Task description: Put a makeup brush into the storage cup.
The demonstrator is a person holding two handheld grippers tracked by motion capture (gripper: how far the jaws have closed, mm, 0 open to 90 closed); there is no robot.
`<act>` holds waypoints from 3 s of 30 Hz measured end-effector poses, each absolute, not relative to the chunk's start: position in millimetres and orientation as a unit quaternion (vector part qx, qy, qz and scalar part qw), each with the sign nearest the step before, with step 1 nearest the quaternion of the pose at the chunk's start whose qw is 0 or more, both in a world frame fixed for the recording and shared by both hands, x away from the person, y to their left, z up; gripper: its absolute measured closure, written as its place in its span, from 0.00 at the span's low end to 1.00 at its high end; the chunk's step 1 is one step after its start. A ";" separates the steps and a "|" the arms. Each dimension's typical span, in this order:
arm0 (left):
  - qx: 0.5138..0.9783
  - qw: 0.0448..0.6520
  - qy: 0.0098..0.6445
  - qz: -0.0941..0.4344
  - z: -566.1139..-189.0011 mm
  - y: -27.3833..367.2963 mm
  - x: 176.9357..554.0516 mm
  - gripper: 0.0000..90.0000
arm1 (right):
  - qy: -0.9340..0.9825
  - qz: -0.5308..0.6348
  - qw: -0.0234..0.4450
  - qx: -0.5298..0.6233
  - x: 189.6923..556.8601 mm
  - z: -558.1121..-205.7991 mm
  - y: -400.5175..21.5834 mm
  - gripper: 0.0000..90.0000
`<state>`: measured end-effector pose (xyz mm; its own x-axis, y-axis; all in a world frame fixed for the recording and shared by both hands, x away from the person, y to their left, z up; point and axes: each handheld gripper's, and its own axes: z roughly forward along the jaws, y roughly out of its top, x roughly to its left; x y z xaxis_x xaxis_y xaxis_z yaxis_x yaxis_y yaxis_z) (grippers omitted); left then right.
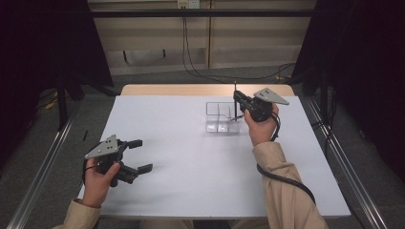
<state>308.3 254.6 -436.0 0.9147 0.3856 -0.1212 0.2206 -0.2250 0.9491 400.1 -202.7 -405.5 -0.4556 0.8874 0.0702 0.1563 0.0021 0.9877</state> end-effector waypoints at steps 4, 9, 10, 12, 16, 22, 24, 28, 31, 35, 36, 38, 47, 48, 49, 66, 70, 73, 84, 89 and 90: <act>0.779 0.591 0.195 0.070 -436.1 254.5 308.6 0.00 | 0.635 0.571 0.318 0.412 398.9 -407.1 -203.4 0.94; 0.779 0.591 0.196 0.070 -436.2 253.6 308.3 0.00 | 0.636 0.570 0.315 0.413 397.7 -408.7 -204.0 0.94; 0.781 0.590 0.194 0.070 -436.2 253.8 308.5 0.00 | 0.636 0.570 0.315 0.413 397.5 -408.9 -204.1 0.94; 0.781 0.590 0.195 0.069 -436.4 253.7 308.6 0.00 | 0.637 0.570 0.314 0.413 396.9 -409.3 -204.1 0.94; 0.780 0.590 0.195 0.070 -436.2 253.8 308.4 0.00 | 0.638 0.569 0.314 0.412 395.1 -410.7 -203.5 0.94; 0.781 0.590 0.195 0.069 -436.7 253.3 307.6 0.00 | 0.642 0.567 0.309 0.413 392.8 -412.6 -201.5 0.94; 0.781 0.590 0.195 0.070 -436.5 253.6 307.4 0.00 | 0.642 0.568 0.308 0.413 393.0 -412.8 -201.6 0.94; 0.781 0.589 0.196 0.071 -436.6 254.1 307.2 0.00 | 0.646 0.568 0.302 0.412 392.8 -412.4 -201.7 0.94; 0.781 0.589 0.195 0.071 -436.3 254.1 306.9 0.00 | 0.646 0.569 0.300 0.411 392.7 -412.7 -202.1 0.94; 0.781 0.589 0.195 0.071 -436.2 254.3 306.9 0.00 | 0.644 0.574 0.292 0.414 392.0 -413.2 -202.7 0.78; 0.781 0.589 0.195 0.071 -436.2 254.4 306.9 0.00 | 0.643 0.575 0.290 0.413 391.8 -413.2 -202.8 0.74; 0.781 0.589 0.195 0.071 -436.1 254.4 306.8 0.00 | 0.643 0.576 0.289 0.414 391.4 -413.1 -202.6 0.66; 0.781 0.589 0.195 0.072 -435.9 254.1 307.1 0.00 | 0.639 0.578 0.289 0.417 392.1 -409.9 -201.4 0.35; 0.780 0.590 0.195 0.070 -436.0 253.8 306.9 0.00 | 0.638 0.578 0.289 0.418 391.8 -409.6 -201.0 0.33; 0.780 0.590 0.195 0.070 -436.0 253.7 306.9 0.00 | 0.639 0.578 0.288 0.417 391.8 -409.4 -200.9 0.30; 0.781 0.589 0.195 0.073 -435.2 253.7 307.2 0.00 | 0.654 0.570 0.292 0.403 387.1 -408.2 -203.9 0.09; 0.780 0.589 0.196 0.076 -434.7 254.2 306.7 0.00 | 0.658 0.567 0.289 0.402 385.4 -407.9 -203.4 0.09; 0.780 0.590 0.196 0.076 -434.6 254.2 306.2 0.00 | 0.660 0.567 0.288 0.399 384.1 -408.4 -203.0 0.09; 0.778 0.593 0.195 0.076 -434.3 254.8 307.5 0.00 | 0.664 0.571 0.281 0.393 379.2 -408.1 -203.6 0.09; 0.776 0.595 0.195 0.075 -434.3 254.0 308.8 0.00 | 0.666 0.570 0.280 0.391 376.5 -408.0 -206.3 0.08; 0.775 0.596 0.196 0.074 -434.7 253.8 308.8 0.00 | 0.666 0.570 0.279 0.391 375.9 -407.8 -206.9 0.08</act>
<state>308.8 253.8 -434.7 0.9124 0.3917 -0.1184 0.2152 -0.2133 0.9530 375.9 -206.9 -407.8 -0.5385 0.8393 0.0748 0.2037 0.0435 0.9781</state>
